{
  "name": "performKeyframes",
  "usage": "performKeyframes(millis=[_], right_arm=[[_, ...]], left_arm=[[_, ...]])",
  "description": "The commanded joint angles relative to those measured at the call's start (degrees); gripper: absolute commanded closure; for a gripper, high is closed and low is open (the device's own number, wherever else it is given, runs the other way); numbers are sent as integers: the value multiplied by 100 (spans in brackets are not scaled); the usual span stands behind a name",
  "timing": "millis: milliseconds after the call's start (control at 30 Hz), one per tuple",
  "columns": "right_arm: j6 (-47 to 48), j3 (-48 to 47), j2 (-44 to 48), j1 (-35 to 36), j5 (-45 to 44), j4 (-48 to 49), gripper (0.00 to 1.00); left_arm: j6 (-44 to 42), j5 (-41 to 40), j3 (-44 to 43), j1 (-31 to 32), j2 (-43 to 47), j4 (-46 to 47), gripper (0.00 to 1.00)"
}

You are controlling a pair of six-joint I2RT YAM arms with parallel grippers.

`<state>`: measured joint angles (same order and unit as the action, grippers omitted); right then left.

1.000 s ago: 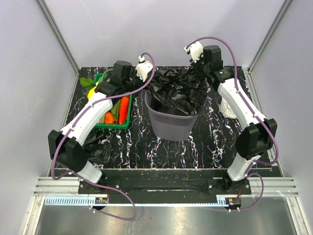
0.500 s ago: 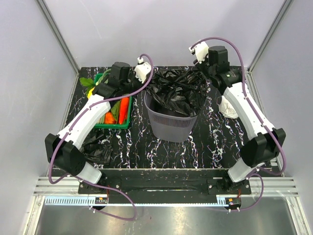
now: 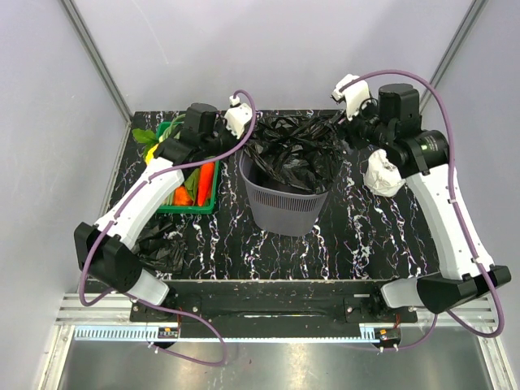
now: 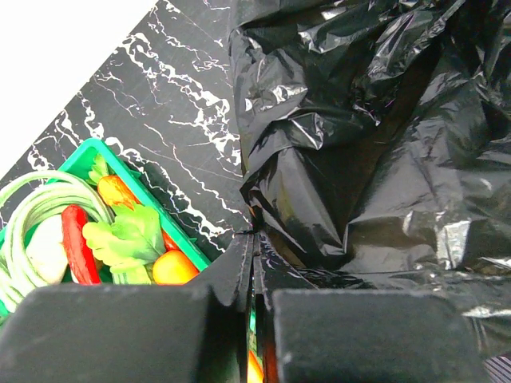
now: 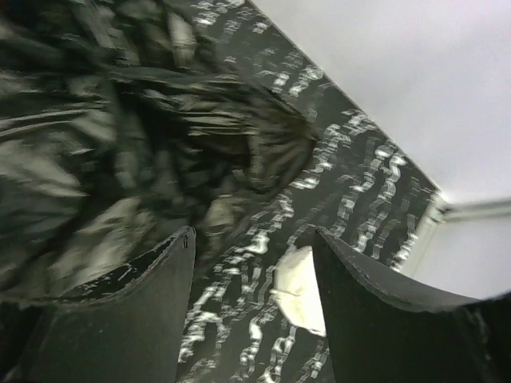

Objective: Put the trash bags into the trash bin

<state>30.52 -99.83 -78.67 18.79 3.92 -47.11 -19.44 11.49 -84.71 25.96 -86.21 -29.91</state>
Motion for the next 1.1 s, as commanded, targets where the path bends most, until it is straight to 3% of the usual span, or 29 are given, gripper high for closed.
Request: performKeyframes(millis=[0,133,367,667,1067], right_arm=[[-616,-572,159,37,1942,-852,34],[-960,-818,28,344,2534,-949,34],[-1303,-546,-332,1162,2306,-625,33],[-1505,-669,-904,1558,2315,-413,27],[-1549,-318,-1062,1716,2403,-290,29]], left_arm=[[63,56,24,32,281,231,100],[72,20,24,41,281,223,100],[28,-32,42,41,254,249,99],[37,-24,182,41,281,433,99],[72,64,147,33,245,513,99]])
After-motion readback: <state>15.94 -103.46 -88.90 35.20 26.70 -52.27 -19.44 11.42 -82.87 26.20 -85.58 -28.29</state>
